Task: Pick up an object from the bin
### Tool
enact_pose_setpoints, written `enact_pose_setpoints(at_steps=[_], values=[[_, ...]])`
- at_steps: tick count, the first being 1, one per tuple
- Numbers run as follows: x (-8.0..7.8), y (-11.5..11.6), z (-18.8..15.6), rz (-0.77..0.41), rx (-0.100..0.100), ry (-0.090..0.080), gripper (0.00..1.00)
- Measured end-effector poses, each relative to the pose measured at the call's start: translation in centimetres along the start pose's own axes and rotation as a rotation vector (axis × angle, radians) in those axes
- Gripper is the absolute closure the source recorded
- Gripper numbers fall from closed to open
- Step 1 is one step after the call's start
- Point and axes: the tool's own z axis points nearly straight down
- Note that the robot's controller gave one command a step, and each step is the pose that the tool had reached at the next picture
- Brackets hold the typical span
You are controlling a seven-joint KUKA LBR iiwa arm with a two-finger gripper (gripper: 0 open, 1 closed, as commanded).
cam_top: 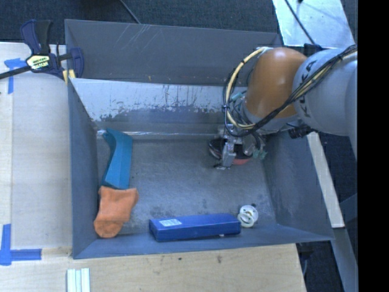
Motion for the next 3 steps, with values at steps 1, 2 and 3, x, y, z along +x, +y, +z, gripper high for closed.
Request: enact_pose_setpoints(at_steps=[1, 2, 3], values=[[0.7, 0.2, -3.0, -0.001, 0.0, -0.002, 1.0], [0.7, 0.2, -3.0, -0.001, 0.0, -0.002, 1.0], [1.0, -1.9, -16.4, -0.04, 0.0, -0.001, 1.0]])
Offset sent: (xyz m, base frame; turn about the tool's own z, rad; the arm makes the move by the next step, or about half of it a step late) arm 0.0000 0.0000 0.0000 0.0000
